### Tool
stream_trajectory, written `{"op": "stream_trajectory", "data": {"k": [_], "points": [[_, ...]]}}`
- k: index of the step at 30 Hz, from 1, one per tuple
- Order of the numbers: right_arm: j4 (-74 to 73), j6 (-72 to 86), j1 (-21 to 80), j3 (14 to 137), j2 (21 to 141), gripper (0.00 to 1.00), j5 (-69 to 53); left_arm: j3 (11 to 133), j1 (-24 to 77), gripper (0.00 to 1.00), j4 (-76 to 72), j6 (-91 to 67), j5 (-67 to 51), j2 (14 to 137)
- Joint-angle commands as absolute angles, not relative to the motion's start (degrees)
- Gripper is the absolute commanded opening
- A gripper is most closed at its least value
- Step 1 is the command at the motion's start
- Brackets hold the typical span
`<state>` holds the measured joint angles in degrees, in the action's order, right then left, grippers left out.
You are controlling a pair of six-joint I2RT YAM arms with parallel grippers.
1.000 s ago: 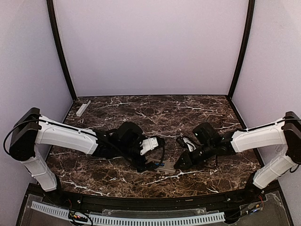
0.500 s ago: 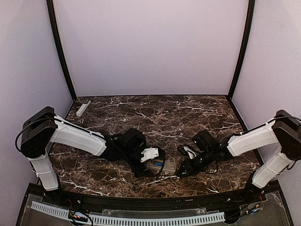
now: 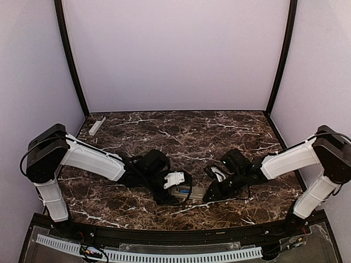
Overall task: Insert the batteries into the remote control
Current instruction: Adjust the remote control without the battery cover at the center of the board.
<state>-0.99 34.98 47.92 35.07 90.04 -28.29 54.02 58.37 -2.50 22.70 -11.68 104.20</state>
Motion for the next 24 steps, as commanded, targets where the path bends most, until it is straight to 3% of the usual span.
{"op": "stream_trajectory", "data": {"k": [1, 18, 24], "points": [[-2.7, 33.8, 46.2, 36.8, 90.9, 0.17, -25.4, 52.9, 59.1, 0.79, -0.3, 20.2, -14.1, 103.7], [-5.4, 28.9, 43.0, 41.4, 90.3, 0.19, -26.5, 52.3, 64.0, 0.65, -2.2, 13.9, -7.5, 103.6], [-5.7, 29.2, 43.2, 41.7, 85.7, 0.24, -28.6, 52.1, 64.7, 0.68, -2.8, 13.5, -6.1, 103.4]]}}
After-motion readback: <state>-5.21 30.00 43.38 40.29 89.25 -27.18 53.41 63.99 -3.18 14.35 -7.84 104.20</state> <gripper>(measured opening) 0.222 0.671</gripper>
